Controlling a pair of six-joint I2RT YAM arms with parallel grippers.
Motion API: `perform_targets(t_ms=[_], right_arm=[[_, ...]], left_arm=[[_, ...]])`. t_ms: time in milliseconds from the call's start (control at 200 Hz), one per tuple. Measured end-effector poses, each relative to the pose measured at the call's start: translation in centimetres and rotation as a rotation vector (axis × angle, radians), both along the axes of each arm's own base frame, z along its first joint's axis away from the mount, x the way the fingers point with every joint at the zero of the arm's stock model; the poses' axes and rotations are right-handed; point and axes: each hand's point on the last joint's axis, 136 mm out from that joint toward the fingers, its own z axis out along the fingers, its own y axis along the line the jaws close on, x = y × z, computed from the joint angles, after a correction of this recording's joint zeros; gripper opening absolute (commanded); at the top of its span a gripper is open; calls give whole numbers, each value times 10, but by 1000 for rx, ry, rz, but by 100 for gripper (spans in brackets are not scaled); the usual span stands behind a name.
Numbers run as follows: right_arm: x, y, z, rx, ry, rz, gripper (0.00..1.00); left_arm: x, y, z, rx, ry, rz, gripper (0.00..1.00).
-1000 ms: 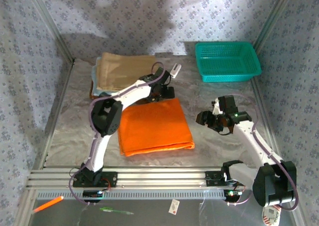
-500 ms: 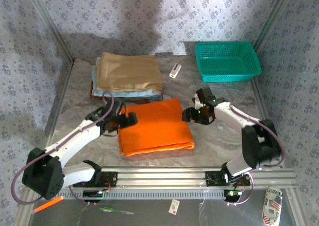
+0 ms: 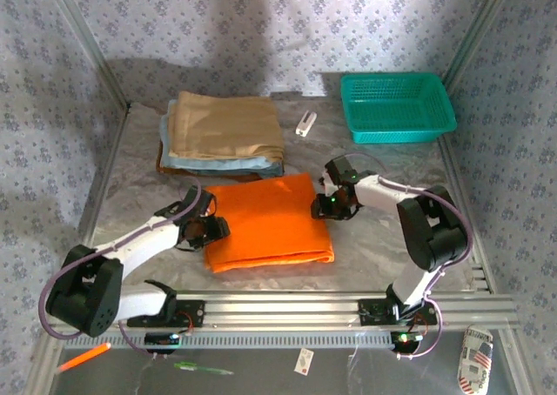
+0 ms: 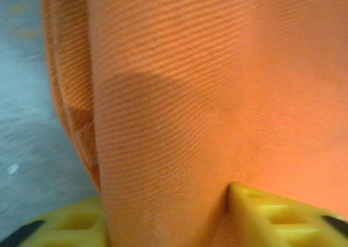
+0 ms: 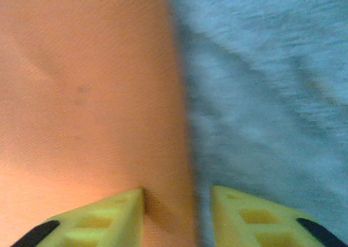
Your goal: Fold and stack the trousers
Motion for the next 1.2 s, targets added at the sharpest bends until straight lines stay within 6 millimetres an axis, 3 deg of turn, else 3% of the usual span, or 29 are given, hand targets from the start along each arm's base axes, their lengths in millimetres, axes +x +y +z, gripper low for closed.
perform_targets(t_ms=[80,175,440,665,874,959,1049,1204], right_arm=[[-6,5,3,9,5,8,8],[-6,3,13,15,-7,-9,0],[-9,3,71,67,-134,-42,0],[-20,3,113,71,-222,-53,0],[-19,-5,165,80,-312,-96,0],[-7,0,189,84,-344,-104,0],[21,15,212,103,-388,-108,0],[83,43,217,123,-402,-116,0]], left_arm=[[2,-3,6,-19,-26,-13,19],[1,-3,18,-34,-63,-24,0],[-15,0,73,-94,-189,-44,0],[-15,-4,121,-119,-242,-58,0],[-14,-14,191,-118,-348,-116,0],[0,-5,221,-82,-405,-104,0],[33,16,241,-23,-439,-42,0],[98,61,234,48,-388,76,0]])
